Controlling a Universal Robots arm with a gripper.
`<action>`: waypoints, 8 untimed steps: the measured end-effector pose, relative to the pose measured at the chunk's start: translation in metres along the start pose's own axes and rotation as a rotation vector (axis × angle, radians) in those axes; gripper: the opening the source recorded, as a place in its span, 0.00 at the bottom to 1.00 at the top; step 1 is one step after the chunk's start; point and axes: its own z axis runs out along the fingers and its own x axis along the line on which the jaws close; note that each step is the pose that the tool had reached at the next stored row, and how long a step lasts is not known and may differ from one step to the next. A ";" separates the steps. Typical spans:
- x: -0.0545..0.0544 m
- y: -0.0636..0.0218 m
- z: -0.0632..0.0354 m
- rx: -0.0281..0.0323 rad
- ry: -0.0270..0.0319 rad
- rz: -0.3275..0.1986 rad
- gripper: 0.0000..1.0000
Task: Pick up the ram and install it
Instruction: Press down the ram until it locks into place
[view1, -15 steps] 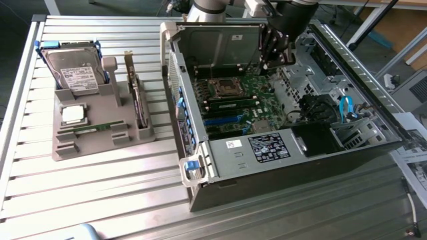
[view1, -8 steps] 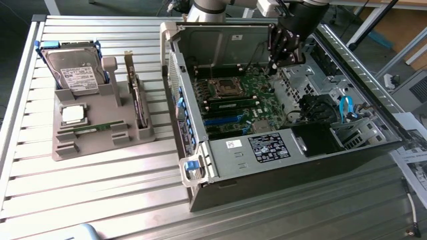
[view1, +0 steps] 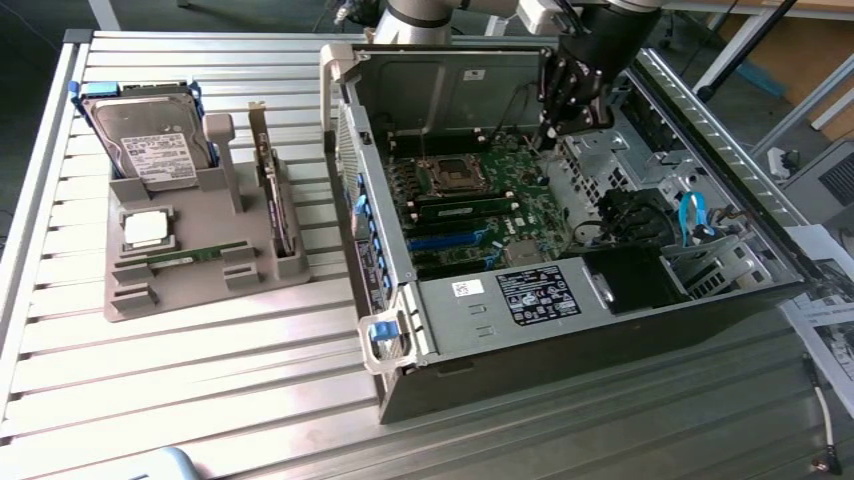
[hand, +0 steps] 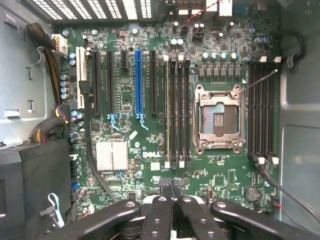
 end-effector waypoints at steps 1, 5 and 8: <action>0.000 0.0000 0.0006 0.0000 0.0000 0.000 0.11; 0.000 -0.0001 0.0031 0.0000 0.0000 0.000 0.11; 0.000 -0.0001 0.0058 0.0000 0.0000 0.000 0.11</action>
